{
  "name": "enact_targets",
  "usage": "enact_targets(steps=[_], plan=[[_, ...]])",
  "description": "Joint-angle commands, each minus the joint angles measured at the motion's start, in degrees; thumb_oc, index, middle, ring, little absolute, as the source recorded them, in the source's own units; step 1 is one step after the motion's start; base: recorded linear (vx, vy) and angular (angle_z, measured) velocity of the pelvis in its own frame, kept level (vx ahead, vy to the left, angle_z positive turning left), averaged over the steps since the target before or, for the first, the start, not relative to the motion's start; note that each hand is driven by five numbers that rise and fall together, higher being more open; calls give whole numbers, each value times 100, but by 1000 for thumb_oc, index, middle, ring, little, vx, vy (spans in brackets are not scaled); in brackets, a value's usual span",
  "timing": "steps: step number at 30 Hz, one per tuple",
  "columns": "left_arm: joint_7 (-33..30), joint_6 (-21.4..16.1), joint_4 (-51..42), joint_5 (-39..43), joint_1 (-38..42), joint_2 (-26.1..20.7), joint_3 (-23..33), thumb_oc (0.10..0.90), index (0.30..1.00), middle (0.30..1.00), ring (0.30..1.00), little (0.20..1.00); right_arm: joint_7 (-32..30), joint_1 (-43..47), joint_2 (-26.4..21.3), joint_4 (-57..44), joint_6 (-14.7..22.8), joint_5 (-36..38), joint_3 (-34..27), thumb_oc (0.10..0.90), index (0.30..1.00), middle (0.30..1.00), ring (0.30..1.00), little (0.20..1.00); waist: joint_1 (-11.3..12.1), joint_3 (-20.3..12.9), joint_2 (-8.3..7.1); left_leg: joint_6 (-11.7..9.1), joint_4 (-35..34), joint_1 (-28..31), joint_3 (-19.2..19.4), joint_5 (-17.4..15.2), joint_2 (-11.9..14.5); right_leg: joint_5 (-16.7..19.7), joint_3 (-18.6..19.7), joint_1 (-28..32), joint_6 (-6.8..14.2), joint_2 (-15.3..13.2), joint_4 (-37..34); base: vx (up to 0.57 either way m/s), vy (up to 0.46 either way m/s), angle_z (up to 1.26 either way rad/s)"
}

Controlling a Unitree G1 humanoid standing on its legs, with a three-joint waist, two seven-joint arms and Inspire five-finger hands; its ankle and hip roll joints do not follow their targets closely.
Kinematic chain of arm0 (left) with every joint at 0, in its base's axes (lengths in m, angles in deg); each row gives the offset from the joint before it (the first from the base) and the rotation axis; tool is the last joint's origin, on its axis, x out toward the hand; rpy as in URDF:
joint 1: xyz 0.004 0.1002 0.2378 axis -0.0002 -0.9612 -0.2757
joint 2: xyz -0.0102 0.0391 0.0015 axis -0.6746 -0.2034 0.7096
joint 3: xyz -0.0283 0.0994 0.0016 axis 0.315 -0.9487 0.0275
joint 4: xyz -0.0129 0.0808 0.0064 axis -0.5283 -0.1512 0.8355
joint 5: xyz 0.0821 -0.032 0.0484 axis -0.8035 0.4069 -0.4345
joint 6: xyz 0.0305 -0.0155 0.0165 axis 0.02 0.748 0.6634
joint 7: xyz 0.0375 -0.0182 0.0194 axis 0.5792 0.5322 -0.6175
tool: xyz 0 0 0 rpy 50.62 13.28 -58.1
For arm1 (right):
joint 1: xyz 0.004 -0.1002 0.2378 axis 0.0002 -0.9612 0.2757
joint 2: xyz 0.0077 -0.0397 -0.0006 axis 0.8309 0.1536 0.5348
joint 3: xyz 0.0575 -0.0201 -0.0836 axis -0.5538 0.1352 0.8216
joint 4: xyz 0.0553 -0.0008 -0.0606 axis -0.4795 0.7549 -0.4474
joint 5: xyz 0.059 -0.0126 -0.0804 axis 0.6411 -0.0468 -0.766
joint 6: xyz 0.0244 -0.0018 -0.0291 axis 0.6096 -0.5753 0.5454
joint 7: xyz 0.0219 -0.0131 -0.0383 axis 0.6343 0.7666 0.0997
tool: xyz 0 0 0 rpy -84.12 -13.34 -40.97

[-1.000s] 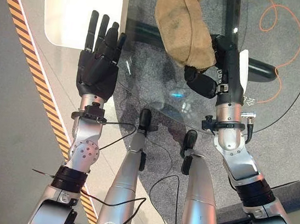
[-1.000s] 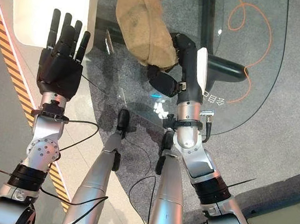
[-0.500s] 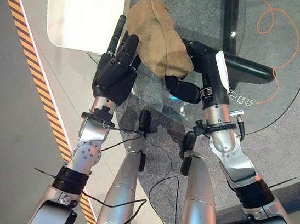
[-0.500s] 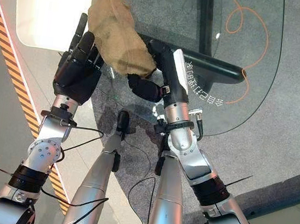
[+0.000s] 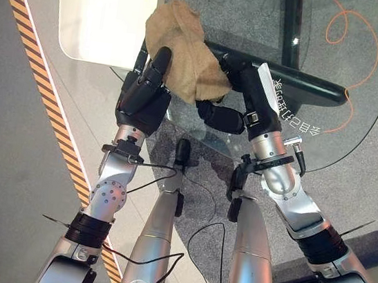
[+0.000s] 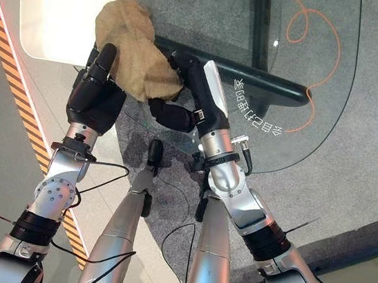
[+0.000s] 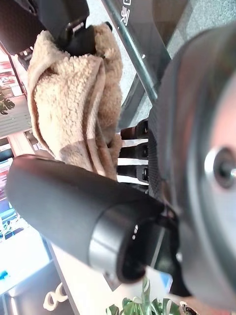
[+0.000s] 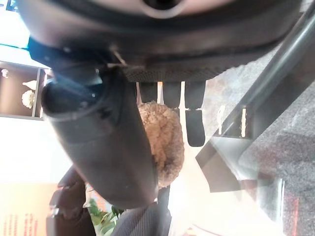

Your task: Wipe the table with a cloth and put it in the basket.

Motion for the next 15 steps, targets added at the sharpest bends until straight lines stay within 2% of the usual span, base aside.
enact_targets(steps=[1,15], plan=[[321,-128,-996,-76,279,-125,-113,800,900,900,900,900,225,802,330,-1371,730,117,58,100,300,300,300,200,81,-157,-216,500,639,213,413,-936,-576,1023,-65,302,199,403,-1506,0,0,0],[405,-140,-1001,-58,267,-140,-143,800,900,900,900,900,384,836,318,-1394,626,146,210,100,300,300,300,200,96,-157,-207,490,620,246,412,-919,-586,1034,-66,325,210,407,-1511,0,0,0]])
